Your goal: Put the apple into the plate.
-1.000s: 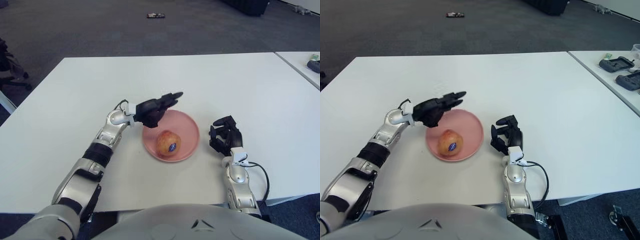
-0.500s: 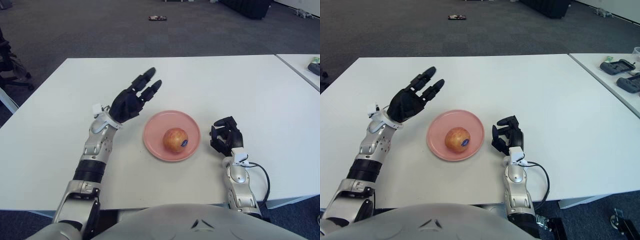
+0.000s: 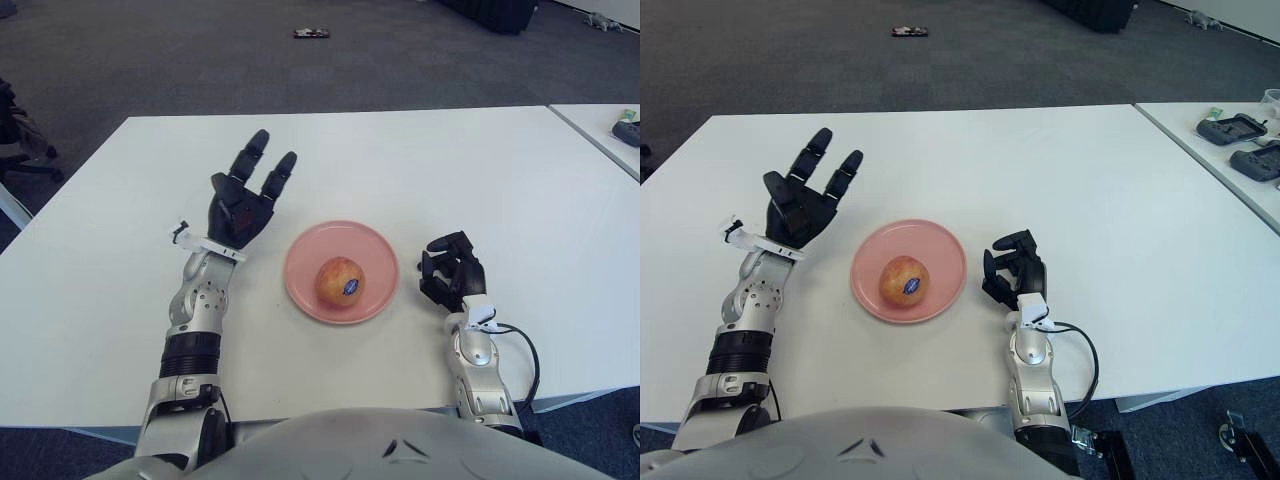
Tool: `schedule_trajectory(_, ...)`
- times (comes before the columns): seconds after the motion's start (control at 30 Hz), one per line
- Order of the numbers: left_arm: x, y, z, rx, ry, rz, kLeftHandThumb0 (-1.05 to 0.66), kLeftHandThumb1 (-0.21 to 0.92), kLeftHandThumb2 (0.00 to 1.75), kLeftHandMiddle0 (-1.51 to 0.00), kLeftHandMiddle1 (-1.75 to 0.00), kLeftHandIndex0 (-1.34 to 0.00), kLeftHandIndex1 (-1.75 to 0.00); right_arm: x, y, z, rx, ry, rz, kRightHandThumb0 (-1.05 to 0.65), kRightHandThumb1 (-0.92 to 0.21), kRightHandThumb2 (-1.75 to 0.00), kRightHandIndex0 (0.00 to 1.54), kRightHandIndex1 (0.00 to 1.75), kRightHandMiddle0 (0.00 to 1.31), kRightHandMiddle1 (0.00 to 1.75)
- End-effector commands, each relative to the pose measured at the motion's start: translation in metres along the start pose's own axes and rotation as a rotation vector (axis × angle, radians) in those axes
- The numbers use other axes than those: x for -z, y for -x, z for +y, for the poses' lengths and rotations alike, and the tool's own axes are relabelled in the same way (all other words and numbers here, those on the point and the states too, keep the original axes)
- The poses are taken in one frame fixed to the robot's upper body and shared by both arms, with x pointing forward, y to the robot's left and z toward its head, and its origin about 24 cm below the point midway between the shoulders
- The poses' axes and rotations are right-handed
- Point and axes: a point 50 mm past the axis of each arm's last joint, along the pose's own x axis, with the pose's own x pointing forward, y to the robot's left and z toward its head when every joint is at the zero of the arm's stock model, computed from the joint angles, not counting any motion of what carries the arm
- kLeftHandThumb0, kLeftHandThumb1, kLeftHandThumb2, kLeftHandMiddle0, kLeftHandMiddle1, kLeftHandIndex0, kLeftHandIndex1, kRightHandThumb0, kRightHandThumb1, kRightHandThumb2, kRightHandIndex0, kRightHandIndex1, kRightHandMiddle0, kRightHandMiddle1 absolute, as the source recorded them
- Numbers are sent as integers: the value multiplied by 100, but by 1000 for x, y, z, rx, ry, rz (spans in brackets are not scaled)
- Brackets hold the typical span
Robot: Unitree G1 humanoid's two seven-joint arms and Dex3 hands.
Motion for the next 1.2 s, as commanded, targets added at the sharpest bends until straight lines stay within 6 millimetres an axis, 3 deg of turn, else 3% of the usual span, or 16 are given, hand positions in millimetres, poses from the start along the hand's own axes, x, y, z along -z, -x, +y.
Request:
schedule_trajectory(0.0,1,8,3,-176,-71,-66,-65,83,94,-58,-167,-35,-165,3,1,-1,4,-4,19,-39,-64,-92,60,141,37,175)
schedule_trajectory(0.07,3,12,1,-253,-72,-77,-51,69,96,-70,-172,-38,-171,3,1,-1,1,-9,14,-39,-63,-93,61,140,37,175)
schedule_trajectory(0.23,10,18,0,-389,-36,-72,-42,61,97,-81,-174,-39,-174,2,0,0,0,-15,5,-39,-62,-94,63,139,38,175)
schedule_trajectory(0.5,14,28,2,-415,-101,-41,-40,63,93,-87,-175,-38,-175,2,-1,1,-4,-23,1,-40,-61,-96,64,137,39,175)
schedule_trajectory(1.17,27,50,13,-395,-179,51,-39,65,90,-85,-175,-36,-175,1,-2,3,-6,-34,-3,-40,-61,-96,63,138,39,175)
